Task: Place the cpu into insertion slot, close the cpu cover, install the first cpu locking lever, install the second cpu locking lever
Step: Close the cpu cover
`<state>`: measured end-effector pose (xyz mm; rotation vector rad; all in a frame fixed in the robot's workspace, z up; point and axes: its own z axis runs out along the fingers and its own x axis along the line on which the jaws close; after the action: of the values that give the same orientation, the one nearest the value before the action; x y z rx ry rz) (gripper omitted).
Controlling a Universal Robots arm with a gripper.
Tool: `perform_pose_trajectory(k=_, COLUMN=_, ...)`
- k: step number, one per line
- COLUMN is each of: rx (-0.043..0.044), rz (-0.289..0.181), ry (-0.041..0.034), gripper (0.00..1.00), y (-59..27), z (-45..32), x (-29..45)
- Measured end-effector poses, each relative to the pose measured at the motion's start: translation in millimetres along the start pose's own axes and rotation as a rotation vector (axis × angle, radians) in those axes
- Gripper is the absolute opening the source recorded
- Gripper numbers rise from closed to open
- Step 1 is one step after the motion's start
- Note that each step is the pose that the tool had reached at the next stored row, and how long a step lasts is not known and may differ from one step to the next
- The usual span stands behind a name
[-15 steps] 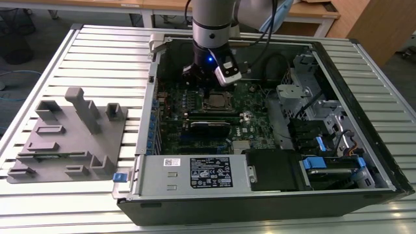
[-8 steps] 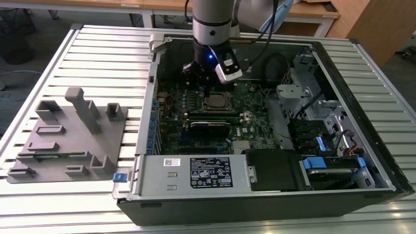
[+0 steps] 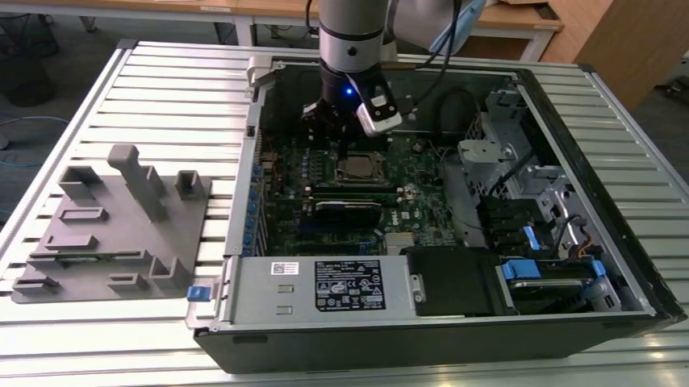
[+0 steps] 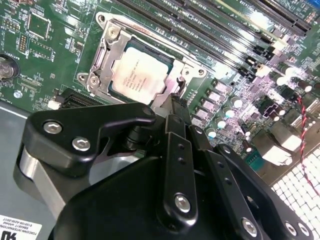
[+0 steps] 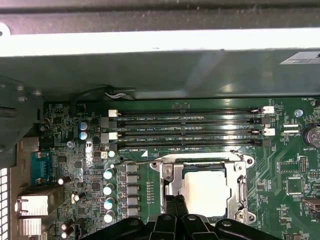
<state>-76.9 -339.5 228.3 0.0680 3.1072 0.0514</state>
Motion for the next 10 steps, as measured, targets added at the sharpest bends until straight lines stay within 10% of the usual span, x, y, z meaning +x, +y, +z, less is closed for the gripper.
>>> perform_pose_trajectory(k=10, rx=0.0000, rz=0.000, ry=0.0000, gripper=0.11, y=0.7, z=1.0, x=-15.8)
